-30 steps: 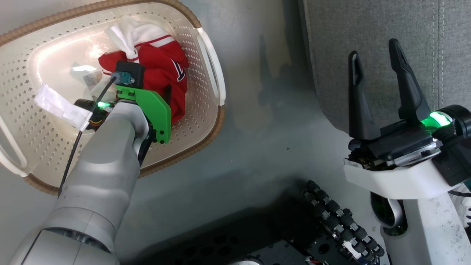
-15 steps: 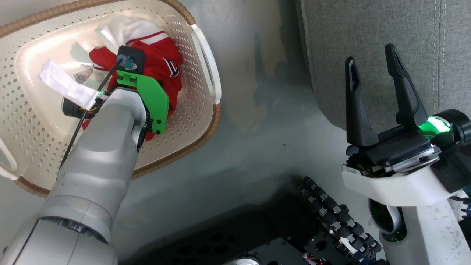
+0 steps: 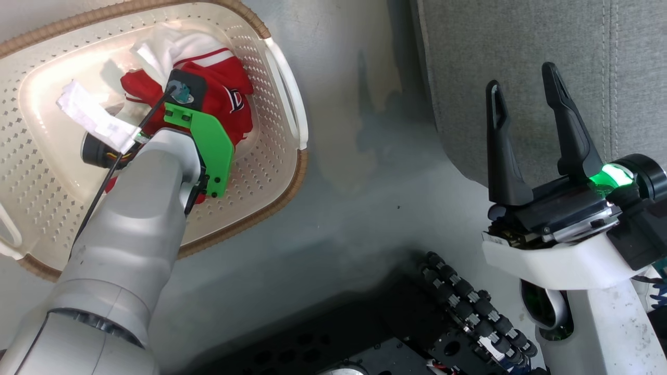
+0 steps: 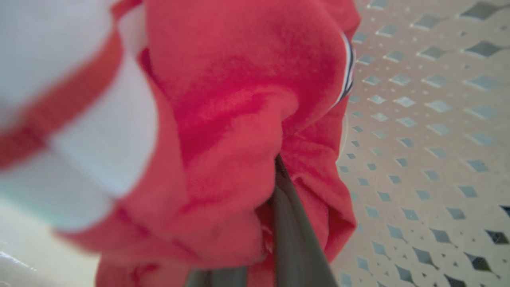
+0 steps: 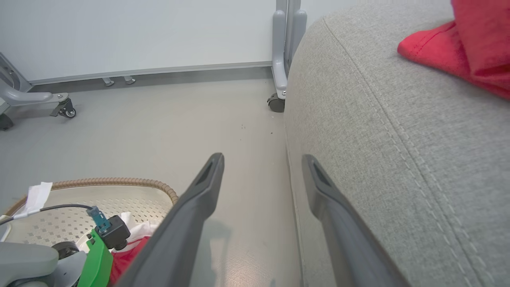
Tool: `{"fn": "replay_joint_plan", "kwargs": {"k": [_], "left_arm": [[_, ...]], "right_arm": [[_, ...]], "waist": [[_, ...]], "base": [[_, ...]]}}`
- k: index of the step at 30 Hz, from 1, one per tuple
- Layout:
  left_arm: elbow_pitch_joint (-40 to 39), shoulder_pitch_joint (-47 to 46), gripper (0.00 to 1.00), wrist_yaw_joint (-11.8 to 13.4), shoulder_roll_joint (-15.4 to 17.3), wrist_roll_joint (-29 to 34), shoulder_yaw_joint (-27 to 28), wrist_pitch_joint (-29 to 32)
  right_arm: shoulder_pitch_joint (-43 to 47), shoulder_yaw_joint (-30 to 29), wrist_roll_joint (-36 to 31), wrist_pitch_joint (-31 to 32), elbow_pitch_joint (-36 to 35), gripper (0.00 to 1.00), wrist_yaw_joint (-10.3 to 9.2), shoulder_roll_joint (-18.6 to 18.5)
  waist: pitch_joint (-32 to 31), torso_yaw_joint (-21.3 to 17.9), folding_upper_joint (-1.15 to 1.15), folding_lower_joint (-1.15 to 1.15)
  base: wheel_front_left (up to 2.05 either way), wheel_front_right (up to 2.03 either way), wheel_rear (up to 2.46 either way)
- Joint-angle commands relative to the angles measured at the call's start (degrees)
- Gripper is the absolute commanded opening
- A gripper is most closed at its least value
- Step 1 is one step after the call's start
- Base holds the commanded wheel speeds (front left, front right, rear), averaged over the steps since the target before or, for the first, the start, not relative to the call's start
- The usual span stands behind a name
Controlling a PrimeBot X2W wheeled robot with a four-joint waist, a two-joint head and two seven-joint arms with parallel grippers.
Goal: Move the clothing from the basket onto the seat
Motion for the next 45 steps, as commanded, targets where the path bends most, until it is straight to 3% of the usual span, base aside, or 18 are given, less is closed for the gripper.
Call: {"fn": "replay_joint_plan", "kwargs": {"k": [1,8,12,33,45], "left_arm": [[0.0,0.9,0.0,-0.3,1.1,-0.3,-0.1,0.1],[0.0,2.3,0.0,-1.2,1.8,-1.1,-0.3,-1.7],[0.0,4.0,0.0,-0.5,2.4,-3.6,2.2,-4.2],[-1.5,20.2,0.0,-3.9,-1.4,-10.8,2.3,-18.4],[-12.2,28.4,0.0,-3.9,0.5,-17.1,0.6,-23.4]], "right_arm": [[-0.7,-0.1,0.3,-0.2,0.3,1.0,-0.08,0.1],[-3.9,0.8,0.2,-0.2,0.4,1.0,-0.08,0.1],[-5.8,2.1,-1.6,-0.2,1.4,1.0,-0.08,0.1],[0.3,1.7,-2.5,-0.2,5.9,1.0,-0.08,-4.0],[6.0,2.5,-1.5,-0.2,8.0,1.0,-0.08,-5.3]], "waist": [[-0.6,-0.4,0.0,0.0],[-2.9,-1.5,0.0,0.0],[-6.1,-1.5,0.0,0.0],[-33.9,6.2,0.0,0.0],[-47.5,10.6,0.0,0.0]], "base": [[0.0,0.0,0.0],[0.0,0.0,0.0],[0.0,0.0,0.0],[0.0,0.0,0.0],[0.0,0.0,0.0]]}}
